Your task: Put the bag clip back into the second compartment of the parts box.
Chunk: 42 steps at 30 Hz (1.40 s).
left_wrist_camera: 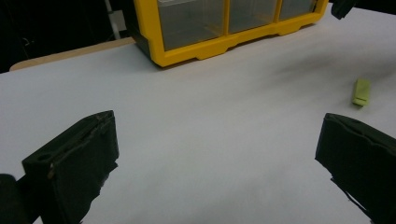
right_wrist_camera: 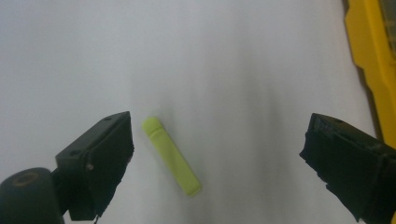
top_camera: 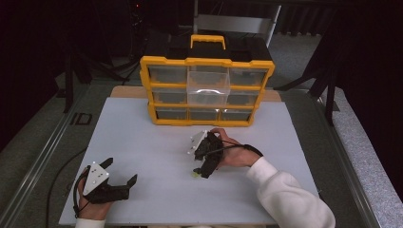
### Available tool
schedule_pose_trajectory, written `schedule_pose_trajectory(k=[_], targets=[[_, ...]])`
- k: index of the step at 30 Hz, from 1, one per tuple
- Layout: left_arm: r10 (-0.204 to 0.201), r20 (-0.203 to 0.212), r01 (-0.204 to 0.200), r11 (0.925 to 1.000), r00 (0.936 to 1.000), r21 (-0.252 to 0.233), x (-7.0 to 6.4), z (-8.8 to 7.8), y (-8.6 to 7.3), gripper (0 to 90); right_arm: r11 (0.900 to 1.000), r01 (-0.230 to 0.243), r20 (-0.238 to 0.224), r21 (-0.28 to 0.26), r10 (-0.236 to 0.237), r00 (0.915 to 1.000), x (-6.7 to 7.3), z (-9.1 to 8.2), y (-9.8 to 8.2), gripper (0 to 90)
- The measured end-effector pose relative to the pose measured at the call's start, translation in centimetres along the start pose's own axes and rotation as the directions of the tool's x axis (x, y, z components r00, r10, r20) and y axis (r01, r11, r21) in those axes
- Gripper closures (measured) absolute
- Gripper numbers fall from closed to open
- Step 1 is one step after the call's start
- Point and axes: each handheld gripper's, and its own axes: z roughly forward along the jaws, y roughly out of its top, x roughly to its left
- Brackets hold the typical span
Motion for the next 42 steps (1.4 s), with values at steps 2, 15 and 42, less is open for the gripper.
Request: schedule_pose_trajectory(k=[2,15,42], targets=[[0.003,0.000,-0.003,1.0000,1.0000,0.000,0.0,0.0,0.0,0.1,1.000,0.008,-0.004,0.005,-0.008,1.0000,0.0,0.2,0.0,8.1],[0.005,-0.001,-0.005,1.0000,1.0000,0.003,0.0,0.0,0.0,0.1,0.999,0.031,-0.049,0.030,-0.029,0.9984,0.4,1.6,0.0,8.1],[0.007,-0.004,-0.007,1.0000,1.0000,0.004,0.0,0.0,0.0,0.1,0.990,0.115,-0.101,0.087,-0.106,0.9893,1.8,4.0,0.2,8.3]])
